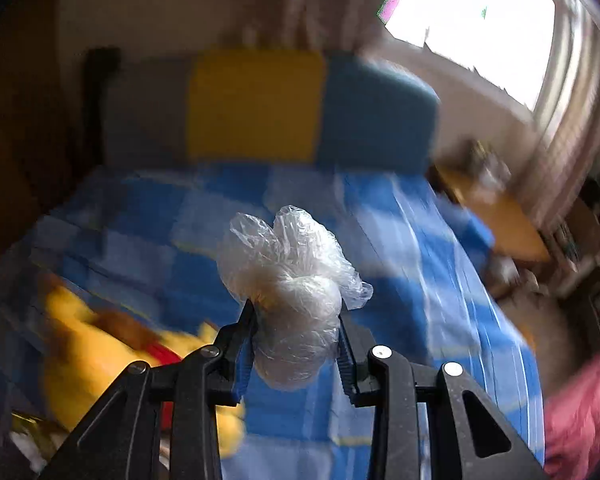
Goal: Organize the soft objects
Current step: 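Carry the clear plastic bag into the gold tray and open the right tool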
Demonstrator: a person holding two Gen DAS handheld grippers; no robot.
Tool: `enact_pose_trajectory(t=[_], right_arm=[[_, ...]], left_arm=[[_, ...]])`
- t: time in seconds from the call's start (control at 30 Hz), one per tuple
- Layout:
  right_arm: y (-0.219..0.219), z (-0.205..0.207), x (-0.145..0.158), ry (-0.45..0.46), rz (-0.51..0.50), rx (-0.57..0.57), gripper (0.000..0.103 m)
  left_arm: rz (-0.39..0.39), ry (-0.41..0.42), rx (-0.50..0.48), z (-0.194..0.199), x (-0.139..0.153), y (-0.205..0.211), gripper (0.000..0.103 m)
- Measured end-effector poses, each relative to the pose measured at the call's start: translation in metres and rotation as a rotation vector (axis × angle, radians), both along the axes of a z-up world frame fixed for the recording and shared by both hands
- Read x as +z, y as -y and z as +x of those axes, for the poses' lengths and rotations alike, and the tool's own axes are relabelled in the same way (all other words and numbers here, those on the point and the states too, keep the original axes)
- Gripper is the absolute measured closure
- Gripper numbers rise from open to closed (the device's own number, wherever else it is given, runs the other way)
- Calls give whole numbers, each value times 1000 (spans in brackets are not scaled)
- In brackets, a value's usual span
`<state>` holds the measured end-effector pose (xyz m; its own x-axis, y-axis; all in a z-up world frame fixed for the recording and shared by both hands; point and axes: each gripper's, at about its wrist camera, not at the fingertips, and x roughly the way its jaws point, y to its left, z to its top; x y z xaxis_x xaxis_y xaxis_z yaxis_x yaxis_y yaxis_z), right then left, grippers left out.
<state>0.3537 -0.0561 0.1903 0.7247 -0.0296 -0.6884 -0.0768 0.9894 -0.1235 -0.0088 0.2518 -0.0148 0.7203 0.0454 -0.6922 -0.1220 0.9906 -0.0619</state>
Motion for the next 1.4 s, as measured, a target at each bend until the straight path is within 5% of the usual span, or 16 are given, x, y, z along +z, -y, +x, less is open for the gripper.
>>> enact_pose_trajectory(t=[0.17,0.3,0.43,0.67,1.03,1.4], right_arm=[[-74,-25,42,130,5,209,68],[-129,-60,45,168,-28,421,68],[-175,-101,24,135,-77,611,68],[-211,-148,-56,-37,-123,763,68],[-195,-217,-176,-273,-79,778,68],[-194,-201,-259,-412,-48,577,65]], left_arm=[[-11,-8,2,-1,-3,1,15],[-20,-5,6,-2,-3,1,15],[-20,-3,7,-5,-2,2,15],[-16,7,12,-10,1,4,15],[-19,15,43,-15,2,-3,11],[-48,64,144,-27,14,-35,0]])
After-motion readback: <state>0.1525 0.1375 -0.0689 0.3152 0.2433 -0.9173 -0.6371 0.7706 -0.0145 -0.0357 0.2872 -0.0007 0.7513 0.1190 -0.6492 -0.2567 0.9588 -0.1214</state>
